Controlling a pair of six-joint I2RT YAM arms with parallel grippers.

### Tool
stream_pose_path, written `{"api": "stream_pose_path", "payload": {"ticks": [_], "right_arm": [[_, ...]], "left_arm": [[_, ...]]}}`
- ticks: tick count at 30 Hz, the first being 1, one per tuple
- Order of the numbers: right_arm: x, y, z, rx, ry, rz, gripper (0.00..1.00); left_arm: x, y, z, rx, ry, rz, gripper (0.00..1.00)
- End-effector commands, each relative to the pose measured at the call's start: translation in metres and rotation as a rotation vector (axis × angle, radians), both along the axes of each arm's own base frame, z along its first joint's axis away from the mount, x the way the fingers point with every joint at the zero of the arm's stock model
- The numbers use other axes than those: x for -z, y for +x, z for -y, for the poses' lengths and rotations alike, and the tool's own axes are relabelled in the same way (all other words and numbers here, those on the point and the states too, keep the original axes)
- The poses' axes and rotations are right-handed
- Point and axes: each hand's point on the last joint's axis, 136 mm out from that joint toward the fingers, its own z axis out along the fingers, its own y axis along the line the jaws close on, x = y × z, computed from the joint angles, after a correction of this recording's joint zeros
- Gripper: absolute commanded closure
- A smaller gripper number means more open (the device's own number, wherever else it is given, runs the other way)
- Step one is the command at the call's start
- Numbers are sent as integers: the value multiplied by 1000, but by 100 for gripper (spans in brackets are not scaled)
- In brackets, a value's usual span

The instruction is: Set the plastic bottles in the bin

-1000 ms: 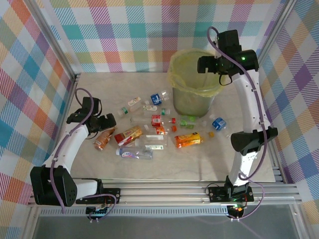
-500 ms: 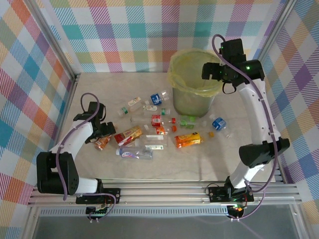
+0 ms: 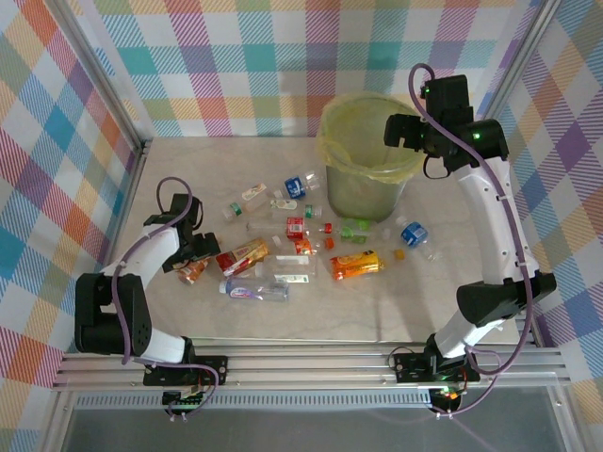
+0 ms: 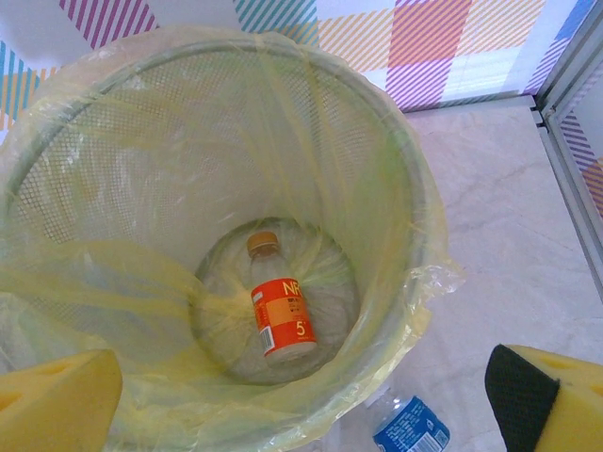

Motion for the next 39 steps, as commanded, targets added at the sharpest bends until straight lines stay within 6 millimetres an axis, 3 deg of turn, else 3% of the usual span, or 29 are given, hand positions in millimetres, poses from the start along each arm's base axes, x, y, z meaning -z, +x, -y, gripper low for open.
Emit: {"api": "stream_pose_path", "payload": {"ticks": [1,7,22,29,39], "right_arm": [[-12,0,-1,11,20,45,0],[-12,-3,-4,-4,36,39,0],[-7,-9,-7,-22,49,23,0],[-2,-12,-9,-33,58,12,0],[9,-23,-11,-41,81,-17,0]], "left_arm": [[5,-3,-12,-67,23,-4,0],[11,-2,-19,-132,4,15,2],[31,-3,-29,-303,-113,67,22],[45,-9,-31,-357,-150,65,27],[49,-9,-34,-383,-160,96,52]]}}
